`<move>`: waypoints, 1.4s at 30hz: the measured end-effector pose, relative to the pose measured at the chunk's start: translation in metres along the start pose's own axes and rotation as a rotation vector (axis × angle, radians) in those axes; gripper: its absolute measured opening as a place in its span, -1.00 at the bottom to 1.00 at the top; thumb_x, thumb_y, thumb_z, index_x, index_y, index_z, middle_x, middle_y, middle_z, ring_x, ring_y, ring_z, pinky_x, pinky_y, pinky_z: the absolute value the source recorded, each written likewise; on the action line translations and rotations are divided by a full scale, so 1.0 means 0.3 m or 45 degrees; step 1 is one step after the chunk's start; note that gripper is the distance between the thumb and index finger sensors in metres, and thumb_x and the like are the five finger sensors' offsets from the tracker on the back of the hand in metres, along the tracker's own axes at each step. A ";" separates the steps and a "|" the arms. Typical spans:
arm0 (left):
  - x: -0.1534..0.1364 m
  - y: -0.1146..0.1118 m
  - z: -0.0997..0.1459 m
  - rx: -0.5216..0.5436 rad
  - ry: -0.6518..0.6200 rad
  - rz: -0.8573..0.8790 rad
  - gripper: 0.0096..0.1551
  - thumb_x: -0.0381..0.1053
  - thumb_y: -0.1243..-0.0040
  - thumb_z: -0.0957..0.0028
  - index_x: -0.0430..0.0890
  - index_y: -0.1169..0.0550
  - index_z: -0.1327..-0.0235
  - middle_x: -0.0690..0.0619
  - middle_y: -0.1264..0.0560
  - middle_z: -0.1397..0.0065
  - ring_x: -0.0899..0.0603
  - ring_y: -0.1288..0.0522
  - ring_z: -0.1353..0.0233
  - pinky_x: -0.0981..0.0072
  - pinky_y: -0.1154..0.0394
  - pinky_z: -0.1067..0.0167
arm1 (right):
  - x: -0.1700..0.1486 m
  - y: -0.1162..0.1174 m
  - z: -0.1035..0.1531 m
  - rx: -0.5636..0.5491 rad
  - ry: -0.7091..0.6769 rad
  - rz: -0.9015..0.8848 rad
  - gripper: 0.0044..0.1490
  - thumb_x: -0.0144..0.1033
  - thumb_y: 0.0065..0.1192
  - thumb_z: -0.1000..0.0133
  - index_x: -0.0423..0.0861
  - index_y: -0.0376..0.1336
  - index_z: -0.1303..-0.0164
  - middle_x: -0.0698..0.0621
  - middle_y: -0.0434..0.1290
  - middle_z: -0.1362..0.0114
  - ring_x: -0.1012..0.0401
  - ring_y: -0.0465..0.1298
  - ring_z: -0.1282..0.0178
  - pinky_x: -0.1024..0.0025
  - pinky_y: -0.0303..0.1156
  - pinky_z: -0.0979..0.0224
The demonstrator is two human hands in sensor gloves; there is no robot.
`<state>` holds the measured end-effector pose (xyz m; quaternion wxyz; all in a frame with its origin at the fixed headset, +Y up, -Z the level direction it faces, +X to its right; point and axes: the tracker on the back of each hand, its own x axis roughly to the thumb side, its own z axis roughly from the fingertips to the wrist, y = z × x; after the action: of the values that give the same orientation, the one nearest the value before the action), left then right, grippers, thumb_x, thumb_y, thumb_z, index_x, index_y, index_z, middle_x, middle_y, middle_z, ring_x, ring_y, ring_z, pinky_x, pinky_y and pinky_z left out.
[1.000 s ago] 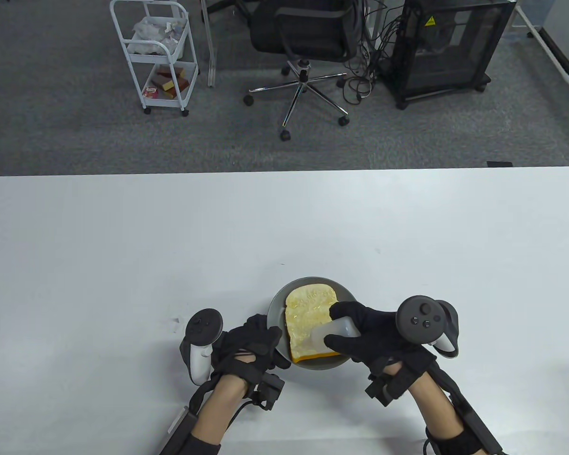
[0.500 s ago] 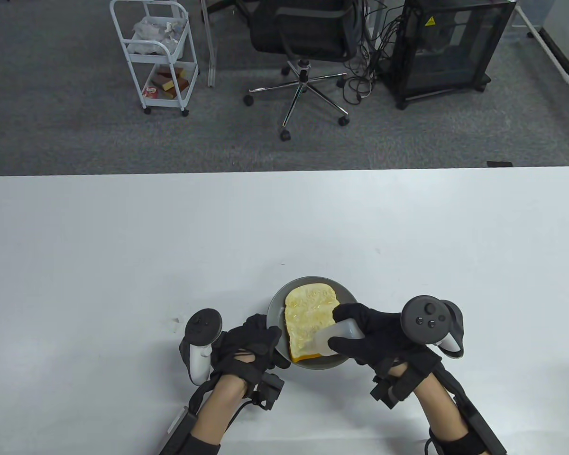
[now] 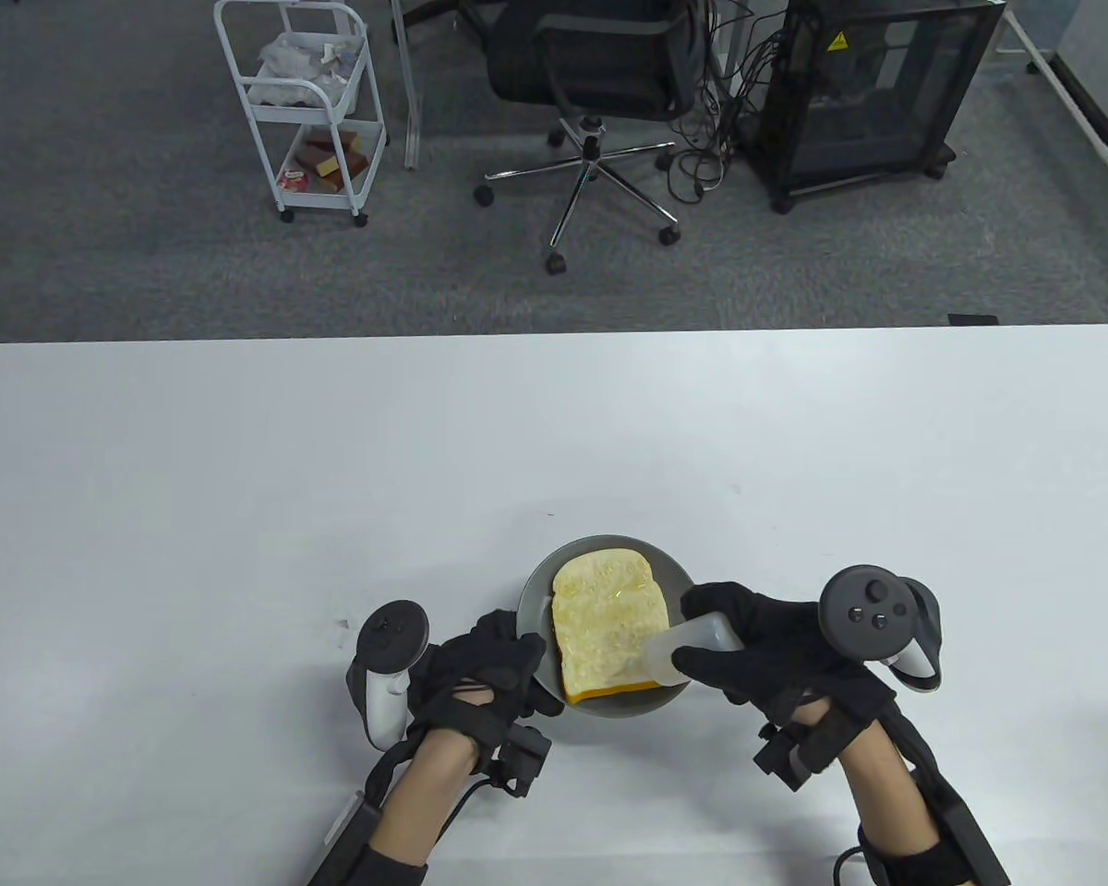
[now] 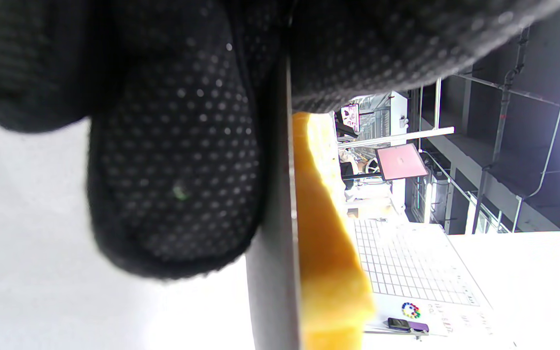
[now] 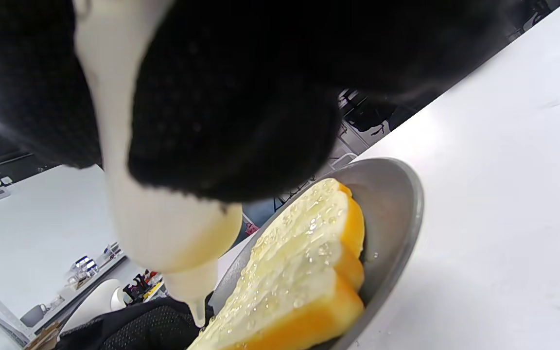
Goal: Squeeze honey bottle to draw zigzag on toast
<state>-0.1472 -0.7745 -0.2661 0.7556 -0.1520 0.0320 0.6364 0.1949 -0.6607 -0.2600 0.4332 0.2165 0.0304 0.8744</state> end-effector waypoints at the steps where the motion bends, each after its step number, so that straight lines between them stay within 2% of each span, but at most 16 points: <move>1: 0.000 0.000 0.000 0.001 0.000 0.001 -0.43 -0.09 -0.36 -0.04 -0.40 -0.46 -0.15 -0.25 -0.81 0.21 -0.11 -0.91 0.41 0.08 -0.73 0.32 | -0.003 -0.007 0.002 0.000 0.002 -0.005 -0.14 0.25 0.59 0.01 -0.09 0.40 -0.31 -0.14 0.70 0.03 0.32 0.75 0.50 0.52 0.70 0.47; 30: -0.001 0.031 -0.001 0.031 0.002 0.055 -0.43 -0.09 -0.36 -0.04 -0.40 -0.46 -0.15 -0.25 -0.81 0.21 -0.11 -0.90 0.42 0.08 -0.73 0.32 | -0.074 -0.116 0.031 -0.028 0.086 -0.005 -0.14 0.25 0.60 0.01 -0.09 0.40 -0.31 -0.13 0.70 0.03 0.32 0.75 0.51 0.51 0.70 0.46; 37: -0.008 0.040 -0.008 0.041 0.013 0.074 -0.43 -0.09 -0.35 -0.05 -0.40 -0.46 -0.16 -0.25 -0.81 0.20 -0.11 -0.90 0.41 0.08 -0.73 0.31 | -0.111 -0.165 0.046 -0.147 0.056 -0.153 -0.12 0.25 0.57 0.00 -0.10 0.37 -0.35 -0.13 0.68 0.00 0.28 0.74 0.47 0.46 0.69 0.42; 42: -0.015 0.046 -0.029 0.045 0.038 0.083 -0.44 -0.09 -0.34 -0.08 -0.39 -0.45 -0.19 -0.25 -0.80 0.17 -0.12 -0.90 0.38 0.07 -0.72 0.28 | -0.165 -0.169 0.039 -0.250 0.021 -0.392 -0.10 0.23 0.55 -0.02 -0.13 0.33 -0.38 -0.15 0.67 -0.03 0.26 0.75 0.42 0.42 0.69 0.38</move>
<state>-0.1601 -0.7793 -0.2759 0.7364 -0.1471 0.0594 0.6577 0.2639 -0.6689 -0.2791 0.5806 0.1589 -0.0187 0.7983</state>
